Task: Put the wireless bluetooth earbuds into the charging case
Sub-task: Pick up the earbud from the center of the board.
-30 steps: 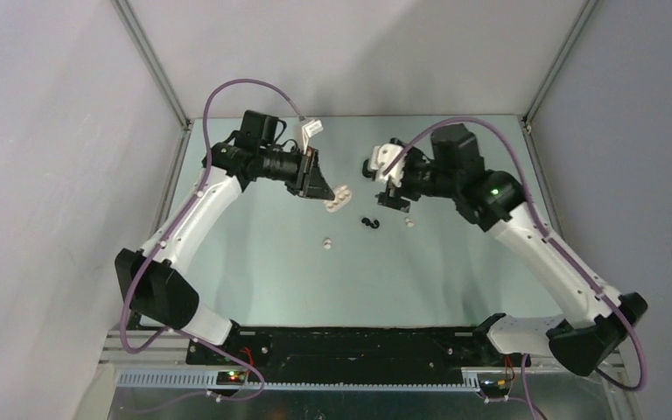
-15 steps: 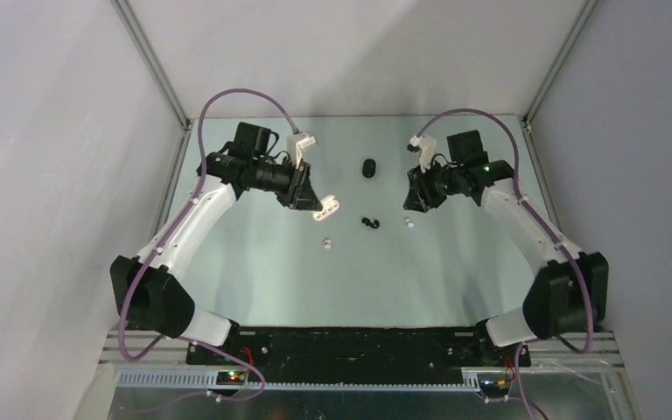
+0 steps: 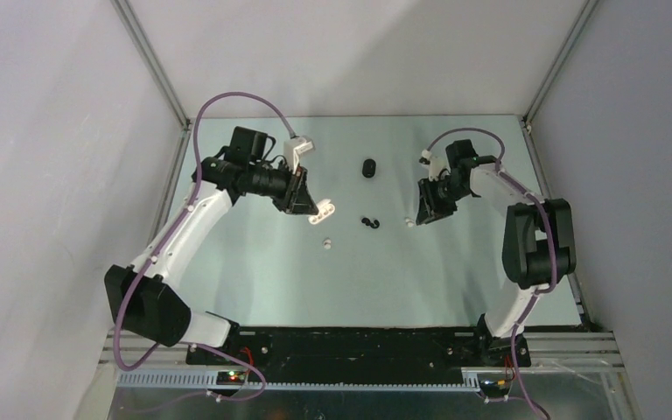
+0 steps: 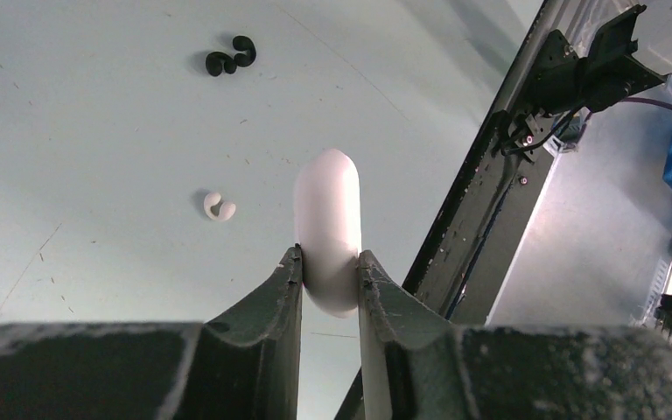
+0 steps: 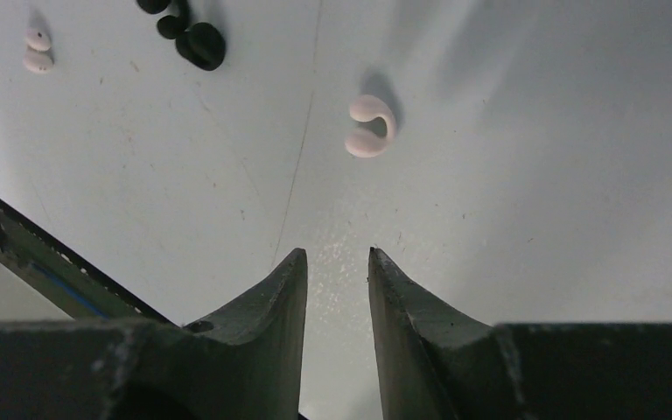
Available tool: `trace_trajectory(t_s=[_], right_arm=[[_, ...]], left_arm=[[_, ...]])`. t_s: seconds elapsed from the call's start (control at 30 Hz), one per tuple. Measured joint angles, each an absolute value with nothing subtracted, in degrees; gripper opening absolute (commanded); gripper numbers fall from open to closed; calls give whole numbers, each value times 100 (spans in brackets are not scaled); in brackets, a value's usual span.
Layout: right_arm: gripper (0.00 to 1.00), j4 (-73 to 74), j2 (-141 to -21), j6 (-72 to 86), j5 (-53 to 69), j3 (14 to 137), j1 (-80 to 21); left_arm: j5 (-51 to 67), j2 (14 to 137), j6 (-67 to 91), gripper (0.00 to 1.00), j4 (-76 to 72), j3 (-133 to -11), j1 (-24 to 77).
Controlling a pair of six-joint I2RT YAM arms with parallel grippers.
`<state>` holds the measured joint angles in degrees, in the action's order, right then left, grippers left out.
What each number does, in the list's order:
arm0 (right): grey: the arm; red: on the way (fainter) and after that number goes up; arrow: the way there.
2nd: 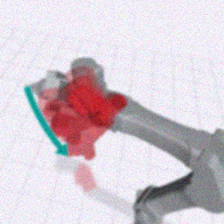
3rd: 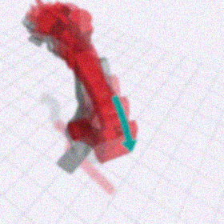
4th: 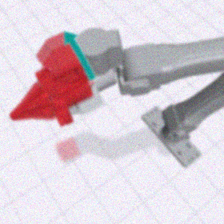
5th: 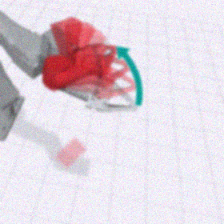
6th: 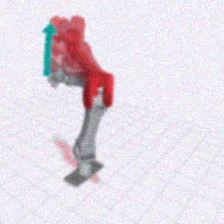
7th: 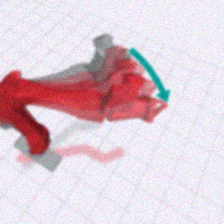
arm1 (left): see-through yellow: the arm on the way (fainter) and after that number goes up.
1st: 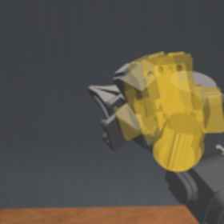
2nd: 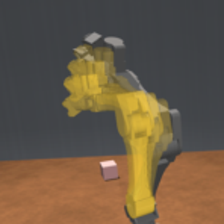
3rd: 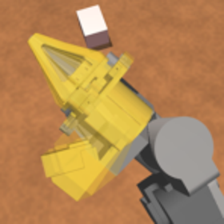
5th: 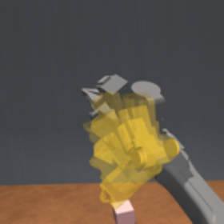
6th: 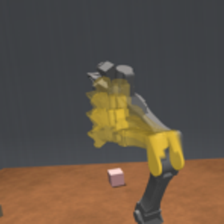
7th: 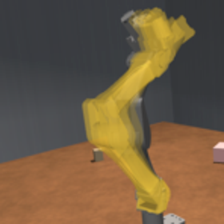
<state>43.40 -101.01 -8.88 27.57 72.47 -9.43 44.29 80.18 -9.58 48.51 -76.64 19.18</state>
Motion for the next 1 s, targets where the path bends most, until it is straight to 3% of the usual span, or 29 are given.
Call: trace_trajectory(t_s=[0.53,0.77,1.0], right_arm=[[40,4204,-10770,-552,2692,7454,-1007],[47,4193,-10556,-2397,3649,7964,-1968],[42,4484,-10436,-5188,4180,8641,-2888]], left_arm=[[4362,8001,-1061,0,4974,-7662,1806],[4377,7920,-987,0,5072,-7535,1476],[4394,7507,-751,0,5159,-6958,1020]])
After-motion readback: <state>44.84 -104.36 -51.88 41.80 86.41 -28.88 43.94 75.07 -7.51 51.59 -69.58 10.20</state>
